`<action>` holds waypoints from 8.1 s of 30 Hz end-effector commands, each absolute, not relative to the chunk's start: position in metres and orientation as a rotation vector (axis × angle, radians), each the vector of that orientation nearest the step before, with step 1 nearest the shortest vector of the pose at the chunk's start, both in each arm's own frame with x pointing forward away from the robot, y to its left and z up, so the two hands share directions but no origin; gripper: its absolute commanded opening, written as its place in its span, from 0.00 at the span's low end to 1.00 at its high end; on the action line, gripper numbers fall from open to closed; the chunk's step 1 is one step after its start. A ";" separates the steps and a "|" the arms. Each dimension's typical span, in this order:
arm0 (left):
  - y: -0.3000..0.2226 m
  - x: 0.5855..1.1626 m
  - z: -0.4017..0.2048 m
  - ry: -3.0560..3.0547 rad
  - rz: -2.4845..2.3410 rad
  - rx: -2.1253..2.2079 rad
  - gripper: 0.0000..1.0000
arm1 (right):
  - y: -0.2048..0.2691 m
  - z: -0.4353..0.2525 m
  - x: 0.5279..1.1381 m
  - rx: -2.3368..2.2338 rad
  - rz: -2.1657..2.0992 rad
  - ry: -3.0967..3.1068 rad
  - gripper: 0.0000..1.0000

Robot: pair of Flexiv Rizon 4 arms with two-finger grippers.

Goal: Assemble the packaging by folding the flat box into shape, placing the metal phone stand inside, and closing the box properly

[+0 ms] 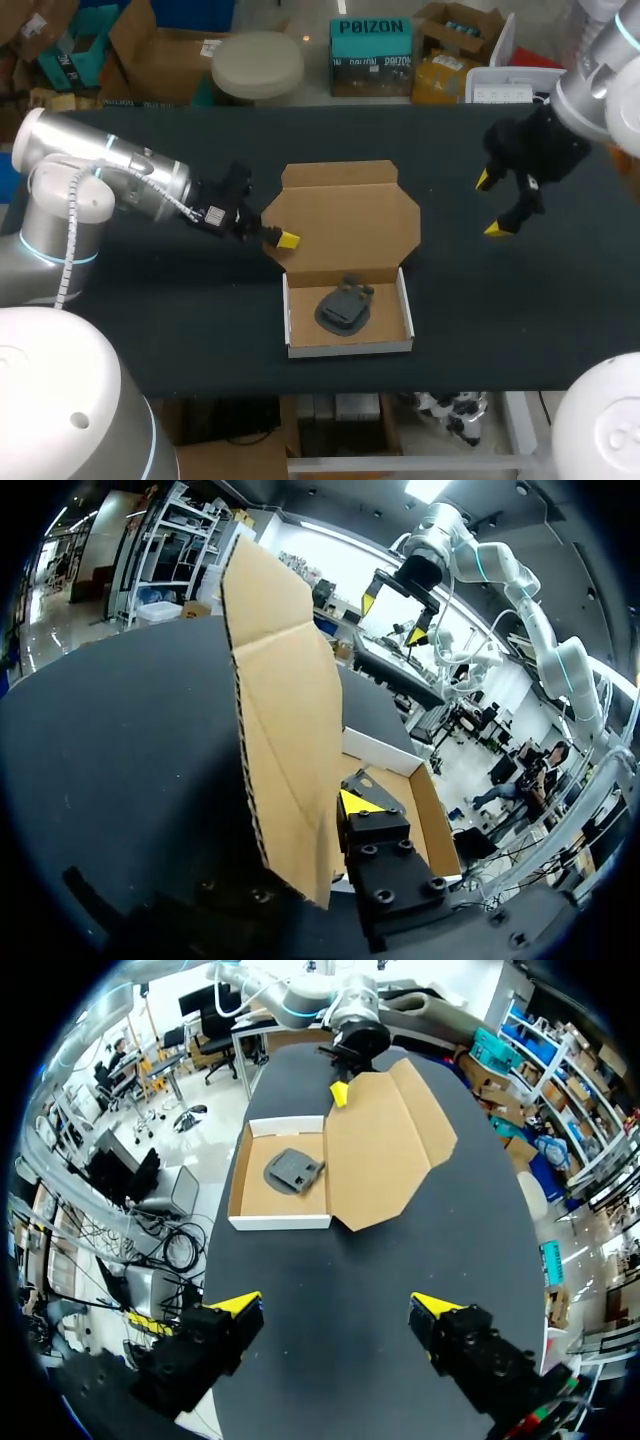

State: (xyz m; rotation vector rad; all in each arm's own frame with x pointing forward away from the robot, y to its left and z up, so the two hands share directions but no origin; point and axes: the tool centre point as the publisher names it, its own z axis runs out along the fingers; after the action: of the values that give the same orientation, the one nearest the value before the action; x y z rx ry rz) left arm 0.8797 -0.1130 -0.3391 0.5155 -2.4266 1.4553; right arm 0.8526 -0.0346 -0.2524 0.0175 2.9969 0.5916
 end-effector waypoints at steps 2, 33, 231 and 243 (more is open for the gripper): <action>-0.112 0.879 -0.336 -2.428 1.466 0.514 0.24 | -0.033 -0.250 0.852 0.017 0.580 3.002 1.00; -0.112 0.873 -0.334 -2.488 1.568 0.353 0.00 | -0.028 -0.244 0.850 0.004 0.552 2.995 1.00; -0.118 0.851 -0.328 -2.823 1.722 -0.022 0.00 | 0.178 -0.253 0.840 -0.257 0.030 3.114 0.46; -0.118 0.851 -0.328 -2.823 1.722 -0.022 0.00 | 0.180 -0.260 0.846 -0.252 0.037 3.137 0.47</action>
State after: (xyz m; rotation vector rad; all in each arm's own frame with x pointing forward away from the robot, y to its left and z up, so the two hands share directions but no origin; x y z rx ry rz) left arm 0.8505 -0.1178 -0.3273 -0.0186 -2.8257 1.7217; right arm 0.8427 0.1764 -0.2576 -0.2496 3.1267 0.0483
